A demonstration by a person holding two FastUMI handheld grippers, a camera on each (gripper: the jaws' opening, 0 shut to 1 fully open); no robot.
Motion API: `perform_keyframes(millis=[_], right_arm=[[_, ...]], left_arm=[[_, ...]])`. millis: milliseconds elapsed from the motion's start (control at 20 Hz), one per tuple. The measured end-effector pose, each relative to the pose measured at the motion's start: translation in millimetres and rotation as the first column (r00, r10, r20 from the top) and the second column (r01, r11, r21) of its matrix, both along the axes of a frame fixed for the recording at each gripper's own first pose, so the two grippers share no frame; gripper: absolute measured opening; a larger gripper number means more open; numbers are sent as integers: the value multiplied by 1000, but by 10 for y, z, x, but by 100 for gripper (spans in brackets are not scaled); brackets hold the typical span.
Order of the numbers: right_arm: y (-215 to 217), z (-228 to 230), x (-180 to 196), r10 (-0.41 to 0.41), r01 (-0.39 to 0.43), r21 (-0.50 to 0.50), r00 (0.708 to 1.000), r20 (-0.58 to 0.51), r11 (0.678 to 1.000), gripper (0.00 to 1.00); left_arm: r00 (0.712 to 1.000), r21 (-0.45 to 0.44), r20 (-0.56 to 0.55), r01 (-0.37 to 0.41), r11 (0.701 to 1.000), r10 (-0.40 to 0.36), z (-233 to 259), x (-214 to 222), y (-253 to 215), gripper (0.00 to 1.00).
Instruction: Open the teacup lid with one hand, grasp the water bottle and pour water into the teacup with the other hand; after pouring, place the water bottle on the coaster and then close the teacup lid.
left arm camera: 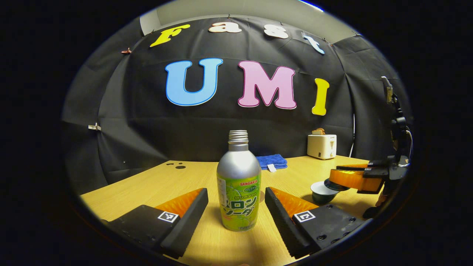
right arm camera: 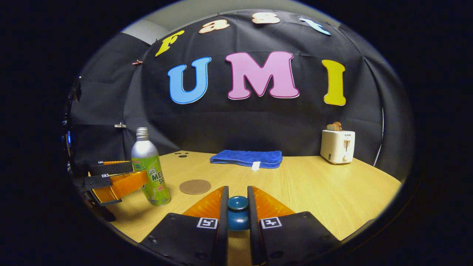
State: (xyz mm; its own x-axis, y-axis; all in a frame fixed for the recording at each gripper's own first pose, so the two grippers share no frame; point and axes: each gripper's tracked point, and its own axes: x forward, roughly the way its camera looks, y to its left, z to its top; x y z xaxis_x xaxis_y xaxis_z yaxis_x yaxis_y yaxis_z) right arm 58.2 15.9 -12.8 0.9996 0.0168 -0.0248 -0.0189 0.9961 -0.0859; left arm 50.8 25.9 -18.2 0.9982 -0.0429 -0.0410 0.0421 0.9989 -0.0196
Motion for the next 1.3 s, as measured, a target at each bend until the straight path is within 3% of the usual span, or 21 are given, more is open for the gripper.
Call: perform_keyframes(millis=[550, 750, 800, 850, 1000, 1150, 1300], right_arm=[[-737, 122, -102, -150, 150, -7, 987, 50, 989, 27], [-788, 134, -56, -147, 147, -7, 988, 48, 989, 27], [-792, 125, -56, -143, 143, -7, 989, 47, 990, 22], [-783, 130, -36, -137, 137, -7, 990, 47, 991, 27], [-769, 120, -18, -107, 107, -5, 994, 37, 994, 27], [-872, 133, 3, -116, 116, -5, 992, 39, 993, 27], [-974, 145, 13, -129, 130, -6, 991, 41, 992, 27]], left_arm=[[1000, 7, 3, 21, 1000, -21, -16, 448, -66, 98], [1000, 2, 2, 13, 1000, -13, -20, 586, -60, 97], [1000, 2, 0, 8, 1000, -8, -19, 591, -54, 95], [1000, 1, 0, 1, 1000, -1, -25, 593, -32, 84], [1000, 14, -8, -11, 1000, 11, -30, 588, -36, 83], [999, 119, -30, -20, 993, 23, -27, 577, -55, 79], [999, 268, -39, 1, 964, 10, 27, 635, -125, 80]])
